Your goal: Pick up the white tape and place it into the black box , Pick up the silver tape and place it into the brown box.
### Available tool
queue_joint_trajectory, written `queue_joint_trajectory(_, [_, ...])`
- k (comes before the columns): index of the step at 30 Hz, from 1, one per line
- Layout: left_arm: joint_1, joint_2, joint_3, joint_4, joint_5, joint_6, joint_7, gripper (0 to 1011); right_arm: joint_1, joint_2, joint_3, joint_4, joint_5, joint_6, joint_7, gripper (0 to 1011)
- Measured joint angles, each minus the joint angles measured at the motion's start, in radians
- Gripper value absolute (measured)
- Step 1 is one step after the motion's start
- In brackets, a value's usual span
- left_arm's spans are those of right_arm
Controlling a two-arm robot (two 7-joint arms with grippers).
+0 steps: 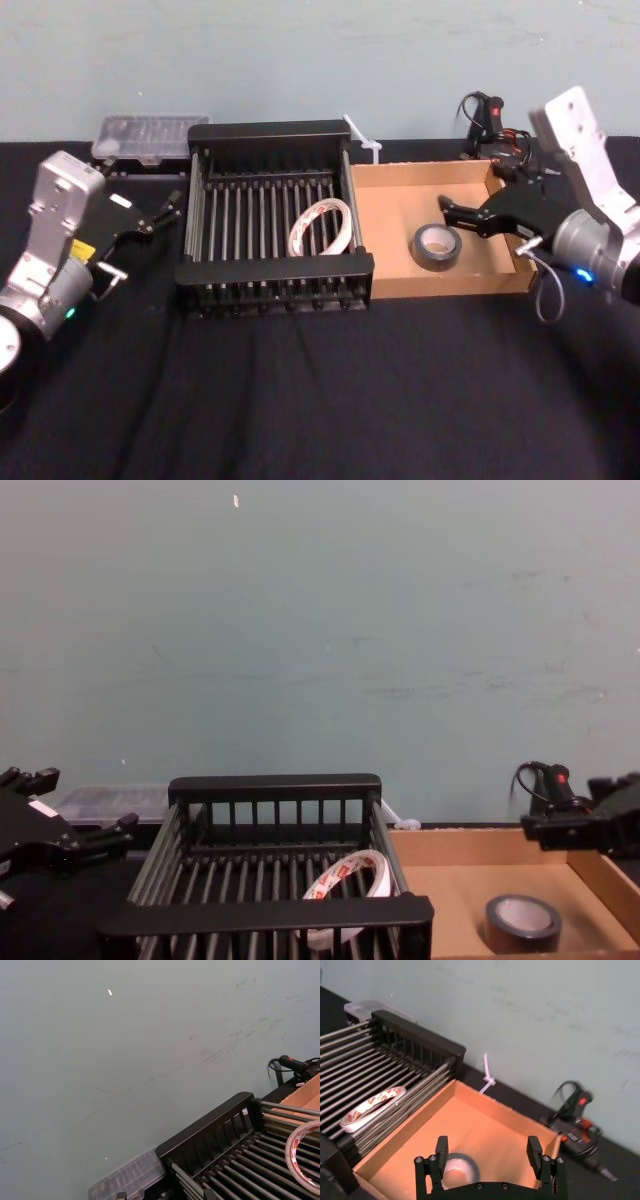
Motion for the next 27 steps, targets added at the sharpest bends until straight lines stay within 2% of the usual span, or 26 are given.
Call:
queue_joint_trajectory(3, [0.000, 0.000, 0.000, 0.000, 0.000, 0.000, 0.000, 1001, -0.024, 0.007, 0.010, -0.016, -0.022, -0.040, -0.017, 1002])
queue_joint_trajectory(6, [0.000, 0.000, 0.000, 0.000, 0.000, 0.000, 0.000, 1001, -0.070, 0.018, 0.025, -0.043, -0.061, -0.110, -0.050, 1002])
queue_joint_trajectory(9, [0.000, 0.000, 0.000, 0.000, 0.000, 0.000, 0.000, 1001, -0.103, 0.021, 0.038, -0.055, -0.081, -0.158, -0.073, 1002])
queue_joint_trajectory(12, [0.000, 0.000, 0.000, 0.000, 0.000, 0.000, 0.000, 1001, -0.158, 0.018, 0.055, -0.062, -0.113, -0.247, -0.112, 1002])
queue_joint_trajectory(14, [0.000, 0.000, 0.000, 0.000, 0.000, 0.000, 0.000, 1001, -0.178, 0.015, 0.060, -0.062, -0.122, -0.274, -0.124, 1002])
queue_joint_trajectory(18, [0.000, 0.000, 0.000, 0.000, 0.000, 0.000, 0.000, 1001, -0.223, 0.005, 0.070, -0.052, -0.151, -0.313, -0.152, 1002])
queue_joint_trajectory(27, [0.000, 0.000, 0.000, 0.000, 0.000, 0.000, 0.000, 1001, -0.258, -0.020, 0.090, -0.025, -0.183, -0.340, -0.182, 1002])
